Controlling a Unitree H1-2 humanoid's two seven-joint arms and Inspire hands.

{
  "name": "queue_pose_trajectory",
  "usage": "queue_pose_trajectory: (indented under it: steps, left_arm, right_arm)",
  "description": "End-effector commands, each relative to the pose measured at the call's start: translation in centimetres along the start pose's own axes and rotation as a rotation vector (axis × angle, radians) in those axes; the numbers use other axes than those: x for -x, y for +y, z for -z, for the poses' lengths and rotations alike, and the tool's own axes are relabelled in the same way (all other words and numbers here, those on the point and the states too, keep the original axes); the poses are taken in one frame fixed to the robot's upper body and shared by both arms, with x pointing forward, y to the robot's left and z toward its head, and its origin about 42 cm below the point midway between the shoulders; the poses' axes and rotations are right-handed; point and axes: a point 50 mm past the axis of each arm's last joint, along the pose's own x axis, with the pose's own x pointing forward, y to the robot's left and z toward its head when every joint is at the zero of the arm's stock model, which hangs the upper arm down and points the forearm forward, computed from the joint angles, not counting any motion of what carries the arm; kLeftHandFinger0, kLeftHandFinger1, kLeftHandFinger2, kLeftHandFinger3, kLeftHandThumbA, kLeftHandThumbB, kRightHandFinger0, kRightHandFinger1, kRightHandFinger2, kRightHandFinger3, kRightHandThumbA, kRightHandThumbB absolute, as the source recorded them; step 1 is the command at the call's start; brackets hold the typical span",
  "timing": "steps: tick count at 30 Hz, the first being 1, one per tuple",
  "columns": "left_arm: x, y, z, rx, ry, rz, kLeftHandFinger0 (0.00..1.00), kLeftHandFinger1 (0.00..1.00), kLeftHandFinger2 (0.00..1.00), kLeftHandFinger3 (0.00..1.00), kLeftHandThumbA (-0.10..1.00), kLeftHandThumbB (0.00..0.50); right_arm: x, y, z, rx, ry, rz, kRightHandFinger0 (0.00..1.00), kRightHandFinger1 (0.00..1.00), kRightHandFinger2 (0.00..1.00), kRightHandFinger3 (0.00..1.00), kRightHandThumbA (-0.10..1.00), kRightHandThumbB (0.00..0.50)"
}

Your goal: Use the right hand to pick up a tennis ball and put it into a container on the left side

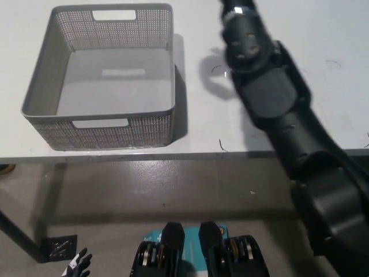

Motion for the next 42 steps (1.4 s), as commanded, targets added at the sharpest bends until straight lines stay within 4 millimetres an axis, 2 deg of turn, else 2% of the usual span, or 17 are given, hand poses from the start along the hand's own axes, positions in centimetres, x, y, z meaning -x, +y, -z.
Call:
queue_pose_trajectory:
  steps: [1,10,12,16,20,24,28,31,33,35,36,37,38,39,40,41,42]
  left_arm:
    - [-0.1,0.5,-0.5,-0.009,-0.053,0.027,1.00,1.00,1.00,1.00,1.00,0.319]
    - [-0.9,0.5,-1.1,-0.029,-0.076,0.032,1.00,1.00,1.00,1.00,1.00,0.313]
    - [-1.1,0.7,-1.4,-0.033,-0.088,0.035,1.00,1.00,1.00,1.00,1.00,0.318]
    - [-1.6,1.0,-1.8,-0.029,-0.098,0.040,1.00,1.00,1.00,1.00,1.00,0.331]
    - [-2.2,1.1,-2.6,-0.033,-0.105,0.044,1.00,1.00,1.00,1.00,1.00,0.332]
    - [-2.9,1.2,-3.1,-0.051,-0.102,0.046,1.00,1.00,1.00,1.00,1.00,0.351]
    - [-3.5,1.3,-3.5,-0.054,-0.121,0.052,1.00,1.00,1.00,1.00,1.00,0.354]
    - [-3.7,1.5,-3.7,-0.057,-0.121,0.056,1.00,1.00,1.00,1.00,1.00,0.360]
    - [-3.9,1.6,-3.9,-0.076,-0.121,0.060,1.00,1.00,1.00,1.00,1.00,0.369]
    - [-4.2,1.7,-4.0,-0.079,-0.127,0.065,1.00,1.00,1.00,1.00,1.00,0.366]
    - [-4.3,1.7,-4.0,-0.077,-0.128,0.065,1.00,1.00,1.00,1.00,1.00,0.366]
    - [-4.4,1.7,-4.0,-0.069,-0.130,0.067,1.00,1.00,1.00,1.00,1.00,0.373]
    - [-4.5,1.8,-4.1,-0.070,-0.130,0.069,1.00,1.00,1.00,1.00,1.00,0.374]
    - [-4.6,1.8,-4.1,-0.076,-0.137,0.076,1.00,1.00,1.00,1.00,1.00,0.374]
    - [-4.6,1.8,-4.2,-0.074,-0.133,0.076,1.00,1.00,1.00,1.00,1.00,0.385]
    - [-4.7,1.9,-4.2,-0.075,-0.134,0.077,1.00,1.00,1.00,1.00,1.00,0.384]
    - [-4.7,1.9,-4.2,-0.073,-0.133,0.077,1.00,1.00,1.00,1.00,1.00,0.383]
  right_arm:
    - [-2.6,1.8,-6.2,0.017,-0.114,-0.030,0.00,0.39,0.78,0.93,-0.10,0.153]
    - [-2.3,8.0,-6.8,0.012,-0.062,-0.128,0.00,0.36,0.78,0.93,-0.10,0.149]
    - [-1.9,9.3,-6.4,0.021,-0.033,-0.155,0.00,0.33,0.76,0.89,-0.10,0.163]
    - [-1.0,10.4,-4.6,0.061,0.015,-0.196,0.00,0.30,0.75,0.80,-0.10,0.166]
    - [-0.2,10.9,-2.9,0.099,0.077,-0.224,0.00,0.29,0.75,0.80,-0.10,0.166]
    - [0.9,11.7,-1.1,0.150,0.123,-0.268,0.00,0.25,0.67,0.65,-0.10,0.192]
    - [1.8,12.5,0.1,0.157,0.189,-0.304,0.00,0.27,0.66,0.61,-0.10,0.189]
    - [2.3,12.9,0.8,0.173,0.213,-0.331,0.00,0.27,0.68,0.67,-0.10,0.193]
    - [2.6,13.1,1.2,0.214,0.232,-0.365,0.00,0.37,0.76,0.74,-0.10,0.184]
    - [2.8,13.2,1.5,0.257,0.220,-0.379,0.00,0.40,0.75,0.70,-0.10,0.197]
    - [2.9,13.2,1.6,0.275,0.223,-0.388,0.01,0.42,0.72,0.64,-0.10,0.200]
    - [3.1,13.4,1.8,0.297,0.228,-0.405,0.00,0.39,0.65,0.59,-0.06,0.193]
    - [3.2,13.5,1.9,0.317,0.237,-0.421,0.09,0.44,0.67,0.68,0.06,0.184]
    - [3.1,13.5,2.0,0.358,0.266,-0.463,0.39,0.69,0.87,0.96,0.28,0.149]
    - [3.0,13.4,2.0,0.357,0.280,-0.481,0.63,0.89,1.00,1.00,0.39,0.196]
    - [3.0,13.4,2.1,0.352,0.294,-0.495,0.77,0.99,1.00,1.00,0.47,0.222]
    - [3.0,13.3,2.1,0.355,0.299,-0.502,0.84,1.00,1.00,1.00,0.51,0.232]
